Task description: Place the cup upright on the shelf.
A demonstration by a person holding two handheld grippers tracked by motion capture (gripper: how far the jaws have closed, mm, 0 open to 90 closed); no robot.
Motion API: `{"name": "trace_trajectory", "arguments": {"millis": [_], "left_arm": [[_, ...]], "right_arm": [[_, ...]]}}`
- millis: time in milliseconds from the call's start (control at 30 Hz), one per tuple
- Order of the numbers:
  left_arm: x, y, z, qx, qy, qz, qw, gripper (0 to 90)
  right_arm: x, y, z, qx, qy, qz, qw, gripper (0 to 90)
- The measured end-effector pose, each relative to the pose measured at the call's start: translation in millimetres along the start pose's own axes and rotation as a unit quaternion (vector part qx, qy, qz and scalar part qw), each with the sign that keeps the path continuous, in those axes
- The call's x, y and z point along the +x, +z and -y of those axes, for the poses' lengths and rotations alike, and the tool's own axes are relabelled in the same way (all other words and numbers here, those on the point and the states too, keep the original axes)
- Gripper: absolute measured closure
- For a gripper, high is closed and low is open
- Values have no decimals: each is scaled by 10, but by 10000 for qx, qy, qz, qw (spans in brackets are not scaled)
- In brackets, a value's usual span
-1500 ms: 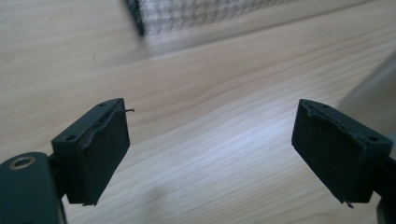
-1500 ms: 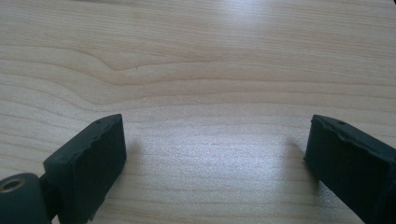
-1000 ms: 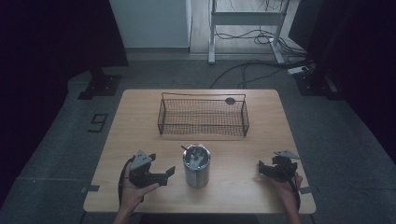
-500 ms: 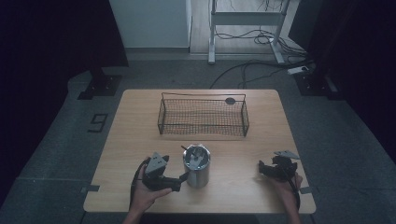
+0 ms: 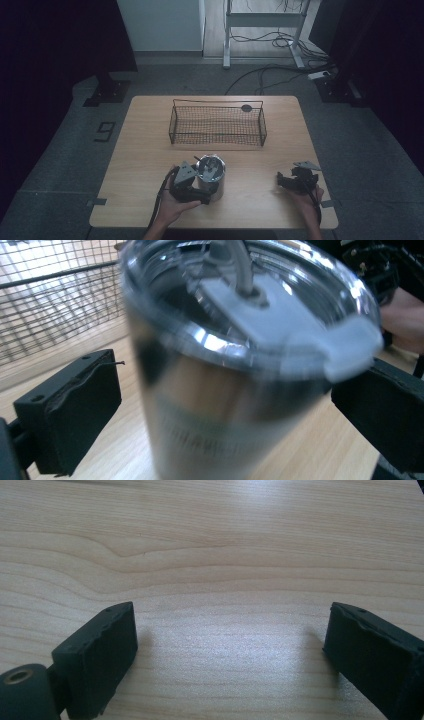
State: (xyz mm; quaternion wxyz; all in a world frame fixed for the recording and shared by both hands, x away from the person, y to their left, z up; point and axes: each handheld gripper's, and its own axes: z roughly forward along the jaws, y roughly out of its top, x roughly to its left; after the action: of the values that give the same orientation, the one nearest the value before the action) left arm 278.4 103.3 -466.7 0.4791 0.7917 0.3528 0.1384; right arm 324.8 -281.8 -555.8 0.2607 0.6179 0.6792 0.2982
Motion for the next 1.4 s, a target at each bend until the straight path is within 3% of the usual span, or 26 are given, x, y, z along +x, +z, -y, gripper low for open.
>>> {"name": "trace_trajectory", "arguments": {"millis": [267, 500, 833, 1167, 1400], "left_arm": [[-35, 250, -60, 41, -27, -216, 9998, 0], [-59, 235, -59, -10, 97, -307, 9995, 23], [3, 234, -110, 41, 70, -311, 9995, 28], [123, 42, -374, -343, -30, -455, 9984, 29], [184, -87, -584, -451, -19, -664, 9968, 29]], "right_arm": [[0, 0, 0, 1, 3, -1, 10000, 66], [1, 0, 0, -1, 6, 4, 10000, 68], [0, -1, 0, -3, 6, 9, 10000, 70], [-1, -1, -1, -4, 9, 11, 10000, 72], [-5, -7, 2, -26, 34, 39, 10000, 91]]}}
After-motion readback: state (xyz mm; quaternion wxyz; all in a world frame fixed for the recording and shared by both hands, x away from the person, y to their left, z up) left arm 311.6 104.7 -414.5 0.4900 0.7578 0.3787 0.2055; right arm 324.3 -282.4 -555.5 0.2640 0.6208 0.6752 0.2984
